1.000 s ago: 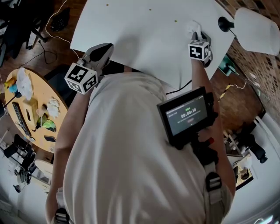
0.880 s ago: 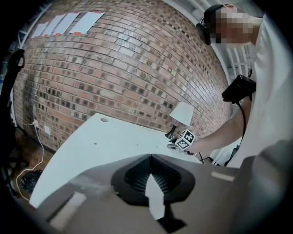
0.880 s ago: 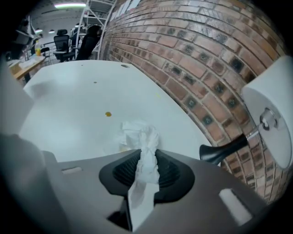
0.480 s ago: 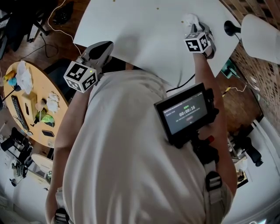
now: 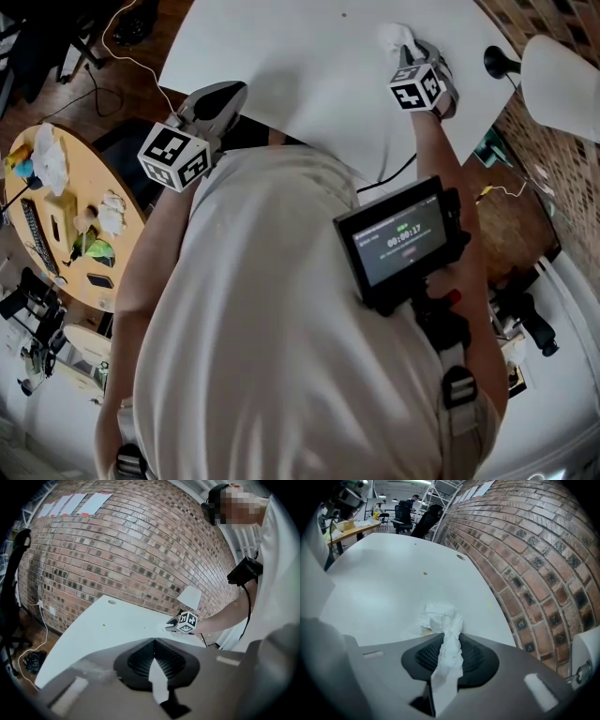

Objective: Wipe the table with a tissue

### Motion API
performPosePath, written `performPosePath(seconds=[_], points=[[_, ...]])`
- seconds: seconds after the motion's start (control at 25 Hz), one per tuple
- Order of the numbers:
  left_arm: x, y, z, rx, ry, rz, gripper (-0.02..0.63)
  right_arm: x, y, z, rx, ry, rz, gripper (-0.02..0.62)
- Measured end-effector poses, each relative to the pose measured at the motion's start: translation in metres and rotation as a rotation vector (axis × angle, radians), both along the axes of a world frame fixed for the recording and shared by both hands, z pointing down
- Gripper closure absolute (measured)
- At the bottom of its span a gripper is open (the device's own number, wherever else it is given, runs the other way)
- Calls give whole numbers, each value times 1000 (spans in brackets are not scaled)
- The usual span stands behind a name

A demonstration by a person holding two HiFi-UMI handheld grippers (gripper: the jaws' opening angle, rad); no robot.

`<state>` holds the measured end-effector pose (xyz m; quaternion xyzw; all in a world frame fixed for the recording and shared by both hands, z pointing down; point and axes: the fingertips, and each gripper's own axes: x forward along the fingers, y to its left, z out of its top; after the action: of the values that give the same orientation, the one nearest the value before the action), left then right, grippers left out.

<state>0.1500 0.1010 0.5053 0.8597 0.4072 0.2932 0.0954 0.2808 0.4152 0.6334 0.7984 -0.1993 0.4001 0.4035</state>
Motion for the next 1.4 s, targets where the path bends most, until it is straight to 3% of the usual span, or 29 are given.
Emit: performPosePath(seconds=[0.32, 0.52, 0.76, 0.88, 1.0, 1.16, 1.24, 1.32, 1.4], points=[[-1, 5, 2, 0, -2, 22, 600, -3, -32, 4, 32, -60, -109, 518], [0, 1, 4, 1, -9, 21, 600, -20, -67, 5, 157, -116, -184, 518], [3, 9, 6, -11, -8, 45, 600, -64, -95, 10, 240, -182, -255, 517], [1, 17, 5, -14, -6, 63, 600, -82, -97, 5, 353, -213, -255, 506], [1, 14, 7, -14, -8, 57, 600, -75, -69, -7, 526, -159, -64, 506], [0, 14, 6, -14, -17, 43, 600, -52, 19, -21, 787, -64, 446, 506], [-1, 17, 5, -16, -15, 50, 600, -50, 54, -23, 893, -27, 646, 506], [-1, 23, 3, -20, -11, 61, 600, -51, 73, -26, 954, 2, 747, 506], [-1, 27, 1, -24, -9, 71, 600, -55, 72, -25, 930, -4, 743, 505]])
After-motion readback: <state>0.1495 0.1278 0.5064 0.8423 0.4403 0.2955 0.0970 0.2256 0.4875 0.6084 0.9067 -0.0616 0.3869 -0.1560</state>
